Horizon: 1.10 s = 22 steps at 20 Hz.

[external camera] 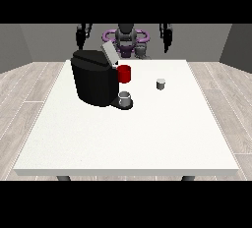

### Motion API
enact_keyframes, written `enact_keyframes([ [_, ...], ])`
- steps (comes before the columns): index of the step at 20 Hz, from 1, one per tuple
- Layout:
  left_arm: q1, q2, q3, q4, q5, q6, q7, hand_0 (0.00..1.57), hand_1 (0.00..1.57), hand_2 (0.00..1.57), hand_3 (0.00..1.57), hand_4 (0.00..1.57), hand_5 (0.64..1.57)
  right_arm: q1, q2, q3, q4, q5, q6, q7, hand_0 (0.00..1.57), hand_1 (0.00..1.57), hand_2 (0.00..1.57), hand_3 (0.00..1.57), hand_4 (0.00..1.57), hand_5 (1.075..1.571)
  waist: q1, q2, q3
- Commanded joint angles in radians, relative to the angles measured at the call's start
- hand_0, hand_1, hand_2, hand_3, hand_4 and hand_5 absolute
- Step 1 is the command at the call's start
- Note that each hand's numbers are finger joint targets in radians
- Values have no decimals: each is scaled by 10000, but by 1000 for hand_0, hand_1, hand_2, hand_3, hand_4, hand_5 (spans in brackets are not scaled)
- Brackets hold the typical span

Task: Insert the coffee pod into the coffee machine and close the lid

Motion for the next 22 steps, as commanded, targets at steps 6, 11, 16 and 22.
enact_keyframes([
  [6, 233, -47, -19, -5, -326, -280, -955, 0, 0, 0, 0, 0, 1571, 609, -93, -235, 214, -157, 430, -37, 0, 0, 0, 0, 128, 1571, -45, -248, 97],
  [11, -1850, 2403, 1995, 1323, -32, -1060, -238, 0, 0, 0, 0, 0, 1571, -326, 938, -311, -438, -160, -1291, -731, 0, 0, 0, 0, 181, 1571, -964, 798, 94],
  [16, -3016, 2643, 2308, 2907, 216, -1553, 48, 0, 0, 0, 0, 0, 1571, -584, 706, -452, -336, -366, -843, -1274, 0, 0, 0, 0, 169, 1571, -1284, 1332, 95],
  [22, -4070, 2623, 2182, 4433, -531, -1150, 333, 0, 0, 0, 0, 0, 1571, -917, 955, 27, -352, -245, -1156, -1075, 0, 0, 0, 0, 186, 1571, -1462, 1690, 96],
])
